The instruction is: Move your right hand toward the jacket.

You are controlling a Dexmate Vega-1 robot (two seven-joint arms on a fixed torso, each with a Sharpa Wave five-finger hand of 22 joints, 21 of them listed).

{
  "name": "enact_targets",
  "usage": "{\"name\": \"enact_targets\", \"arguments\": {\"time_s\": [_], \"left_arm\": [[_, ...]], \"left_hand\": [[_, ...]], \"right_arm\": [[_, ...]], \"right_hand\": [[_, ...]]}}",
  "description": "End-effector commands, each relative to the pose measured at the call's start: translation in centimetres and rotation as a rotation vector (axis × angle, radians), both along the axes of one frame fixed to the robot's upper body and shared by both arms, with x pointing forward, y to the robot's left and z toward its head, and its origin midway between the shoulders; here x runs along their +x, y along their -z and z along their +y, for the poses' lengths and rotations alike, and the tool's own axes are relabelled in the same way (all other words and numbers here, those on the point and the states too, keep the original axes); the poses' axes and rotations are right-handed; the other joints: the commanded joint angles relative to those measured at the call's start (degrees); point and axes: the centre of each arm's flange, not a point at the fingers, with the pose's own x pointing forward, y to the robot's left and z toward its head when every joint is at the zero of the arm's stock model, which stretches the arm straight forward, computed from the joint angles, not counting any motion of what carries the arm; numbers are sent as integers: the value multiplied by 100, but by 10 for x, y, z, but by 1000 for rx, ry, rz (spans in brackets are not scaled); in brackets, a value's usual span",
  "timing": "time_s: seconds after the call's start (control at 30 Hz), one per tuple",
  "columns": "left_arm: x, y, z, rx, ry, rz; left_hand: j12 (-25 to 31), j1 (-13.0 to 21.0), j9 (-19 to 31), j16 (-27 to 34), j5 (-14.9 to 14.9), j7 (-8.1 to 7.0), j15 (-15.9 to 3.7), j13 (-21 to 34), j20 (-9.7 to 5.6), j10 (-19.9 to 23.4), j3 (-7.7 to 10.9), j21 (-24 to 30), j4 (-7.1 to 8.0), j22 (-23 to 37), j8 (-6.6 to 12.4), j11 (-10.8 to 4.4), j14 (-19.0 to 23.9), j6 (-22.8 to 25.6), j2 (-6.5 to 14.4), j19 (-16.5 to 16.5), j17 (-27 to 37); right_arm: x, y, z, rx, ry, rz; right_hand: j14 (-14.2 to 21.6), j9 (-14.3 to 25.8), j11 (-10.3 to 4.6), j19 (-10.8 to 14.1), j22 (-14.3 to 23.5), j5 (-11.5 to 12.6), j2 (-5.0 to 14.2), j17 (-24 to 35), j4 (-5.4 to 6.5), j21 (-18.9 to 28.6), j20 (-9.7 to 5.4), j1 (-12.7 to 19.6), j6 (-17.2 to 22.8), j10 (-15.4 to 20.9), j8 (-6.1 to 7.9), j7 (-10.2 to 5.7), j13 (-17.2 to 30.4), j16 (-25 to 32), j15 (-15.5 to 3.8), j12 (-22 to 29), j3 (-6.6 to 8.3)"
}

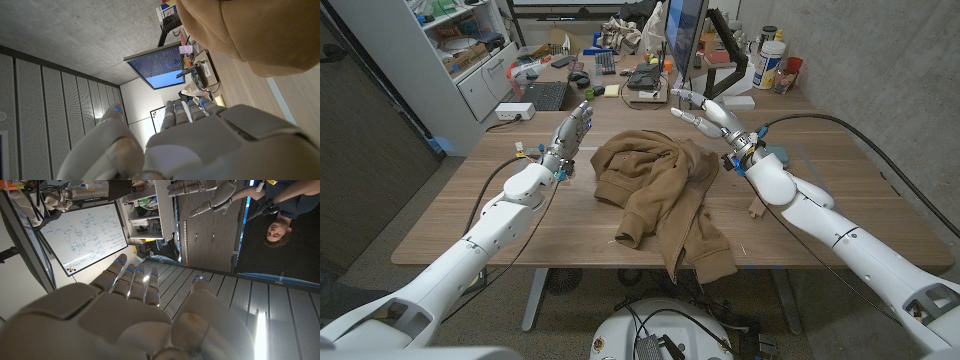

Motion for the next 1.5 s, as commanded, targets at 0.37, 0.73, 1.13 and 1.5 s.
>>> {"name": "enact_targets", "arguments": {"time_s": [0.37,0.73,1.13,1.5], "left_arm": [[-2,1,-3,16,-10,-4],[-2,0,-2,24,-10,-2],[-2,-1,-1,36,-15,-1],[1,-1,-2,55,-24,10]], "left_hand": [[5,43,24,-7,-7,90,19,8,-69,-54,-31,-8,-9,19,18,67,-92,52,70,-71,4],[9,51,24,-2,-9,74,12,8,-51,-47,-42,-9,-11,18,11,39,-93,45,73,-86,4],[9,58,24,3,-11,63,5,8,-28,-47,-53,-8,-11,19,13,34,-93,56,76,-93,4],[10,65,24,7,-13,65,15,8,-27,-48,-64,-6,-11,19,10,28,-90,57,81,-98,4]], "right_arm": [[1,5,15,-69,38,-32],[3,7,21,-91,53,-38],[9,7,28,-115,66,-34],[12,10,34,-141,95,-57]], "right_hand": [[-31,33,7,-41,18,25,43,2,-32,-15,21,38,-53,-134,-27,-121,11,-13,8,-5,25],[-41,35,-11,-47,18,26,56,3,-35,-14,27,42,-163,-67,-51,-231,11,-11,13,35,29],[-57,37,21,-79,18,25,64,5,-32,-22,37,35,-125,-59,-21,-261,12,-12,22,45,26],[-65,38,12,-101,19,24,71,8,-24,-26,31,21,-105,-73,-8,-266,12,-9,14,45,22]]}}
